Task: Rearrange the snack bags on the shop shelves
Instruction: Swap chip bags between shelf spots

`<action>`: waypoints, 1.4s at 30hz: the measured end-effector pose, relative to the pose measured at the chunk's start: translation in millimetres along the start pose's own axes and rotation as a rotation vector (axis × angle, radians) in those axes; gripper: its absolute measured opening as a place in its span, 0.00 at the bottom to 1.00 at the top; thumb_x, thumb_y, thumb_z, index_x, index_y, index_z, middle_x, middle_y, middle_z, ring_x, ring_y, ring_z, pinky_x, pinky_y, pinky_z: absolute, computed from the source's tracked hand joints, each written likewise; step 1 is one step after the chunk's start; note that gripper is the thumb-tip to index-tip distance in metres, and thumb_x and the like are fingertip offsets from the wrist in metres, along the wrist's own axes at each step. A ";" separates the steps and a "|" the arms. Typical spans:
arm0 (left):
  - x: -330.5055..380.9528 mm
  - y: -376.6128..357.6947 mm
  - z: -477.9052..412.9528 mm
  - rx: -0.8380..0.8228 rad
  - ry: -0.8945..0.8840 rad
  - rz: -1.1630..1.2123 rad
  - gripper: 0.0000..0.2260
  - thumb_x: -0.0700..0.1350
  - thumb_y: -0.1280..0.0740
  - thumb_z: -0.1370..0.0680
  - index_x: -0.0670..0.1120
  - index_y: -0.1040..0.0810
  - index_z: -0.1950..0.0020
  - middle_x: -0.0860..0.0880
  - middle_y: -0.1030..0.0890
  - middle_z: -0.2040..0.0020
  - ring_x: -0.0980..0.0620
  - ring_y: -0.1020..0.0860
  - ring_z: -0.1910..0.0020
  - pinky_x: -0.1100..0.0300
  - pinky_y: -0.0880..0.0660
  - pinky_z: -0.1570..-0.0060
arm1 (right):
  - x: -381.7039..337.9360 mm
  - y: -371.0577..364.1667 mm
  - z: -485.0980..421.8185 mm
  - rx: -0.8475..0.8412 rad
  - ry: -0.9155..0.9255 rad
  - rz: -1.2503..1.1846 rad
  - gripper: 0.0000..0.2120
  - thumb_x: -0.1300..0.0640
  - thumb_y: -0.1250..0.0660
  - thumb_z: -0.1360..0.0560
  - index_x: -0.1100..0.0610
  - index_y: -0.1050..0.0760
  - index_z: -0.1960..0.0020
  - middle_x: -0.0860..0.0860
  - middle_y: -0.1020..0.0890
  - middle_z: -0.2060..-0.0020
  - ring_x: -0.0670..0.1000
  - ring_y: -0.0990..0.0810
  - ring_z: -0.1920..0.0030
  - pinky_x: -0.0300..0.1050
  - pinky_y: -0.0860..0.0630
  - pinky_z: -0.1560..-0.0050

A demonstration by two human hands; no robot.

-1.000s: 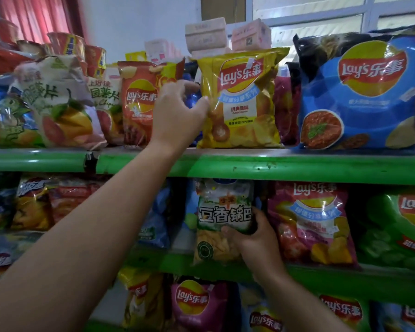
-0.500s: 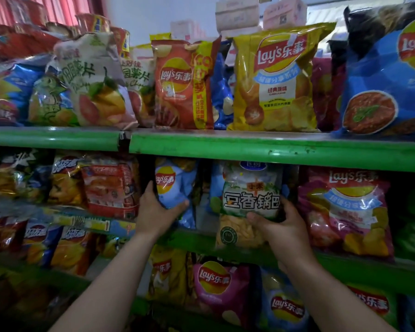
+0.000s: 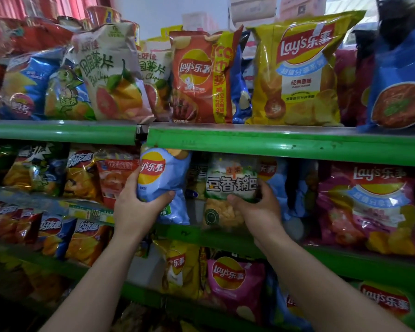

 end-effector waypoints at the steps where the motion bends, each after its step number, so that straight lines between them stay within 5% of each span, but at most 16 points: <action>1: 1.0 5.6 1.4 0.002 -0.001 -0.021 0.43 0.65 0.27 0.39 0.58 0.36 0.27 0.53 0.25 0.38 0.50 0.26 0.41 0.49 0.25 0.42 | -0.6 -12.3 -4.3 0.007 0.010 0.035 0.33 0.55 0.21 0.33 0.48 0.31 0.32 0.45 0.22 0.41 0.49 0.23 0.41 0.50 0.21 0.43; 12: -6.3 22.5 9.8 -0.026 0.001 0.008 0.41 0.63 0.26 0.37 0.59 0.38 0.27 0.52 0.26 0.35 0.48 0.26 0.38 0.46 0.25 0.39 | 20.3 -115.4 -37.2 0.088 0.164 0.158 0.36 0.59 0.21 0.34 0.64 0.34 0.31 0.62 0.27 0.37 0.60 0.27 0.36 0.54 0.29 0.36; 17: -7.8 5.7 16.8 -0.074 -0.002 0.059 0.36 0.57 0.23 0.32 0.59 0.37 0.28 0.52 0.24 0.37 0.48 0.24 0.40 0.46 0.24 0.41 | 27.0 -108.1 -42.6 0.029 0.061 0.146 0.38 0.55 0.22 0.32 0.62 0.36 0.29 0.59 0.27 0.34 0.57 0.27 0.34 0.50 0.30 0.34; 20: -1.0 -10.4 30.5 -0.086 -0.010 0.127 0.36 0.63 0.24 0.36 0.65 0.36 0.32 0.58 0.23 0.43 0.52 0.22 0.45 0.54 0.25 0.48 | 15.3 -74.4 -27.8 -0.010 0.022 0.102 0.19 0.44 0.35 0.23 0.54 0.26 0.37 0.54 0.20 0.41 0.55 0.22 0.40 0.45 0.27 0.43; 23: 12.5 -39.2 49.5 -0.126 -0.029 0.195 0.38 0.64 0.25 0.40 0.63 0.34 0.32 0.57 0.22 0.42 0.55 0.22 0.45 0.53 0.24 0.48 | 2.2 -33.4 -0.7 -0.146 -0.070 -0.203 0.16 0.40 0.44 0.20 0.49 0.23 0.46 0.50 0.17 0.50 0.52 0.17 0.52 0.49 0.21 0.52; 28: 54.5 -110.6 86.8 -0.268 -0.100 0.217 0.41 0.66 0.23 0.40 0.63 0.36 0.31 0.54 0.24 0.38 0.50 0.23 0.42 0.50 0.24 0.45 | -29.3 40.0 32.4 -0.258 0.012 -0.076 0.21 0.35 0.37 0.29 0.48 0.22 0.44 0.49 0.16 0.47 0.51 0.18 0.44 0.54 0.23 0.39; 31: 87.8 -144.7 114.8 -0.383 -0.202 0.214 0.48 0.72 0.26 0.42 0.68 0.45 0.27 0.64 0.33 0.34 0.62 0.32 0.37 0.57 0.31 0.40 | -33.9 87.8 45.7 -0.201 0.009 -0.013 0.35 0.34 0.28 0.35 0.45 0.31 0.33 0.39 0.19 0.42 0.39 0.21 0.42 0.42 0.23 0.39; 33: 110.4 -161.2 136.7 -0.467 -0.346 0.222 0.50 0.73 0.28 0.42 0.69 0.47 0.25 0.74 0.37 0.37 0.75 0.36 0.37 0.69 0.36 0.39 | -37.0 123.5 51.6 -0.111 0.067 0.053 0.32 0.38 0.23 0.37 0.40 0.30 0.36 0.34 0.19 0.47 0.34 0.20 0.46 0.32 0.22 0.49; 38: 147.2 -196.0 175.5 -0.694 -0.481 0.340 0.37 0.70 0.33 0.31 0.68 0.42 0.25 0.69 0.32 0.35 0.68 0.31 0.35 0.71 0.31 0.45 | -33.1 207.7 64.3 0.156 0.133 -0.017 0.25 0.55 0.19 0.35 0.47 0.24 0.42 0.46 0.14 0.51 0.45 0.15 0.52 0.42 0.18 0.54; 40: 157.2 -204.3 177.6 -0.684 -0.441 0.435 0.29 0.67 0.33 0.29 0.71 0.36 0.29 0.65 0.26 0.39 0.64 0.26 0.40 0.71 0.28 0.48 | -31.2 235.5 72.4 0.179 0.121 -0.071 0.26 0.55 0.19 0.36 0.48 0.24 0.42 0.47 0.14 0.52 0.48 0.14 0.53 0.42 0.18 0.58; 42: 163.5 -213.4 177.5 -0.656 -0.376 0.489 0.25 0.65 0.33 0.31 0.74 0.32 0.34 0.63 0.23 0.41 0.62 0.23 0.42 0.61 0.24 0.46 | -29.1 260.4 80.5 0.197 0.117 -0.108 0.28 0.53 0.18 0.38 0.47 0.23 0.41 0.47 0.14 0.52 0.49 0.14 0.54 0.41 0.18 0.60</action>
Point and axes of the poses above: each hand's wrist, its own z-axis away from the middle knuckle, its own y-axis out of the back of the hand, x = y × z, the point moved 6 cm from there along -z, towards the middle knuckle
